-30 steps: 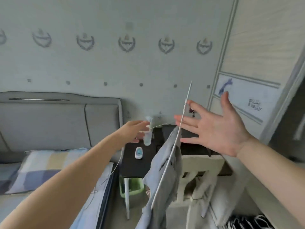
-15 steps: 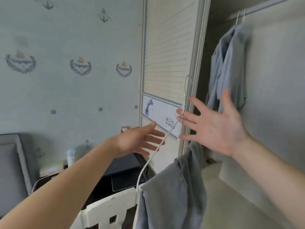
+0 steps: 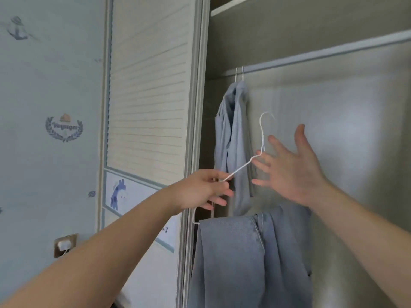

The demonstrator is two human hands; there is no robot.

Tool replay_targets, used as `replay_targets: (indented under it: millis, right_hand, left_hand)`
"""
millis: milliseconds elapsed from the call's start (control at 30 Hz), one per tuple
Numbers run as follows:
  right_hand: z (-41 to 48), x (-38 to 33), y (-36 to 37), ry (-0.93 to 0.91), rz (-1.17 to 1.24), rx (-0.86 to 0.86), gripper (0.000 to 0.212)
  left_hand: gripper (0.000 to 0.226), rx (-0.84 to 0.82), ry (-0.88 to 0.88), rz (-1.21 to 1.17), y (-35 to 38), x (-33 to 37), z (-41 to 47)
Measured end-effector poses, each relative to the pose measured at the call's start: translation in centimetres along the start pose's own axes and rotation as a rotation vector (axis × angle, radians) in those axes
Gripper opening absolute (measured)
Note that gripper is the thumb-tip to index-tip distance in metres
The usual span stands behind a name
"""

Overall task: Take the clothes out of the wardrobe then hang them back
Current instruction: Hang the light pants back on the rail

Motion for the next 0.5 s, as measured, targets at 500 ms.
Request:
replay_targets:
  millis: [500]
  right_hand:
    - [15.2, -16.5, -2.6, -0.28, -0.298, 0.167, 0.099]
  left_hand:
    - [0.051, 0.193, 0.318, 0.093, -8.3, 9.3, 19.1]
Point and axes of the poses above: each hand's wrist, its own z-axis towards the middle knuckle, its own y-axis out of the palm, x = y × z, the point moved 8 cm from there along z, towards the middle knuckle, and after that the axes turned 14 degrees about z, right-handed, at the moved point
